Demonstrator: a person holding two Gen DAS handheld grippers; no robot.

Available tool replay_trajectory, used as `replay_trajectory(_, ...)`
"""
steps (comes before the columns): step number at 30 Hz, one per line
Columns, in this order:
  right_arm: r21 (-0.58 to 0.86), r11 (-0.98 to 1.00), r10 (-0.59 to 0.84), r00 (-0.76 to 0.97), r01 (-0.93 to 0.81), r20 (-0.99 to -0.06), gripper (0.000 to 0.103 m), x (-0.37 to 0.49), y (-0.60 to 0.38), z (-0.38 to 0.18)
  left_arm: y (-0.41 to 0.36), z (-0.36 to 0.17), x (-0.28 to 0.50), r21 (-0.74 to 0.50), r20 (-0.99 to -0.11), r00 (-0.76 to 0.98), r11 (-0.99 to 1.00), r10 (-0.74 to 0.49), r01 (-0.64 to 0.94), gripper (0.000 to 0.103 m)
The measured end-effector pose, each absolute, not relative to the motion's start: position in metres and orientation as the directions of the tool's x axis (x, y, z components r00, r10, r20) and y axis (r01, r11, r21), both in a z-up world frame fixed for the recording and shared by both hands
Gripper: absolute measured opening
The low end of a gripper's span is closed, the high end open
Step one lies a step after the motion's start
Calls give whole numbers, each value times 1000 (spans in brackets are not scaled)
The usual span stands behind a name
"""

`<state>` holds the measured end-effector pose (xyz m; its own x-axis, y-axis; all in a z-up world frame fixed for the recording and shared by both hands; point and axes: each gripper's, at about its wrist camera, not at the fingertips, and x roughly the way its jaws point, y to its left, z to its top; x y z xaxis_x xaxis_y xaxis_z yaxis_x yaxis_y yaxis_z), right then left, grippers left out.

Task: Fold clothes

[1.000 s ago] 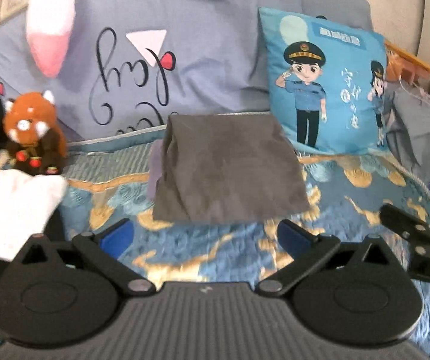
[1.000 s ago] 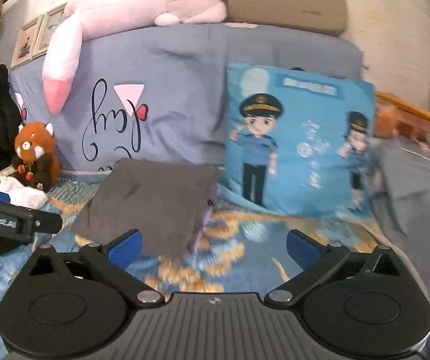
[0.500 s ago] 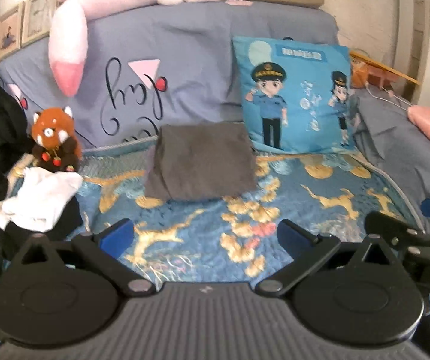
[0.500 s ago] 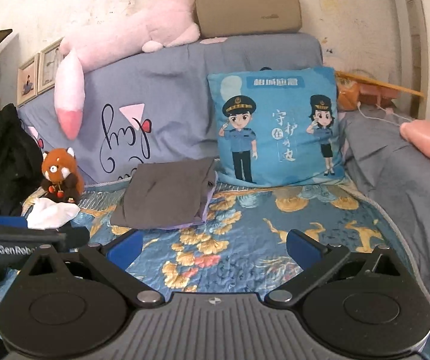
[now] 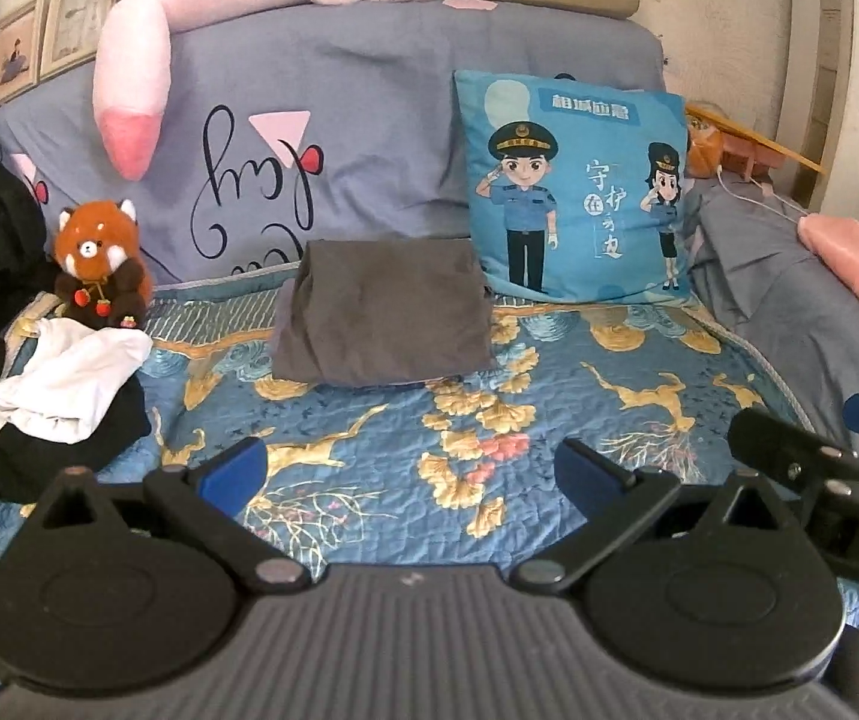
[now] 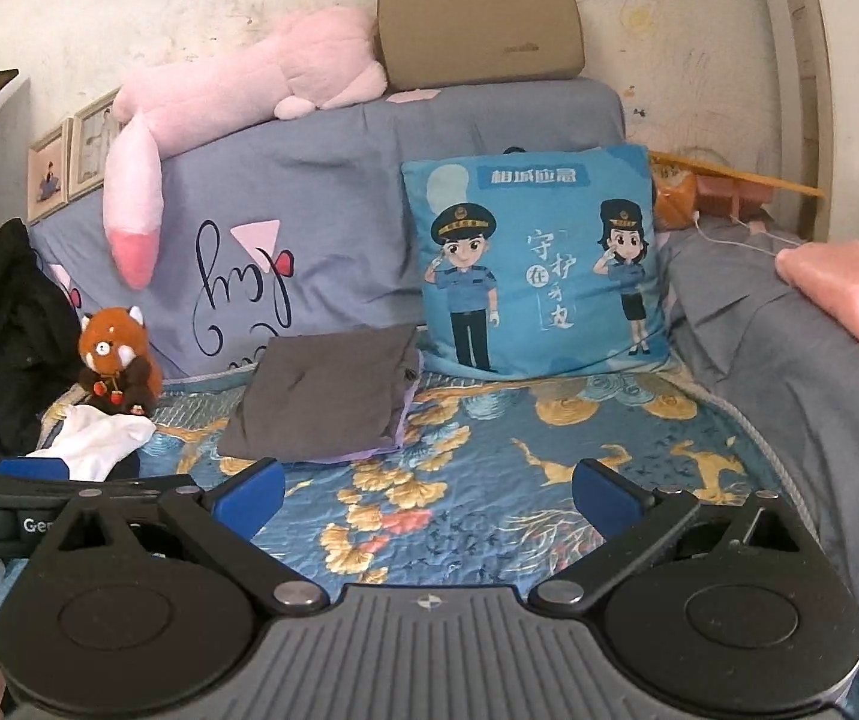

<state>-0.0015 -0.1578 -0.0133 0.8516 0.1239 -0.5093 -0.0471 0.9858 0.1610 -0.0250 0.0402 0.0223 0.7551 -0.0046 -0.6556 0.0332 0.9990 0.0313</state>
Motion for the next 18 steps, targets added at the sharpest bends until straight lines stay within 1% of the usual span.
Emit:
replay_trajectory(5, 172, 984, 124, 853, -41, -508, 103, -4, -158, -13, 43, 20, -22, 28, -661, 750, 999, -3, 29, 103)
replay_trajectory(9, 219, 975, 143, 850, -34, -507, 103, -5, -160, -15, 40, 19, -22, 44, -658, 753, 998, 2, 35, 103)
replay_trajectory(16, 209, 978, 126, 854, -21, -505, 103, -6, -156, -14, 37, 21, -25, 33, -645, 764, 998, -15, 47, 103)
replay_trajectory(18, 201, 980, 101, 855, 4, -508, 103, -5, -157, -14, 37, 21, -25, 31, -646, 763, 998, -18, 50, 103)
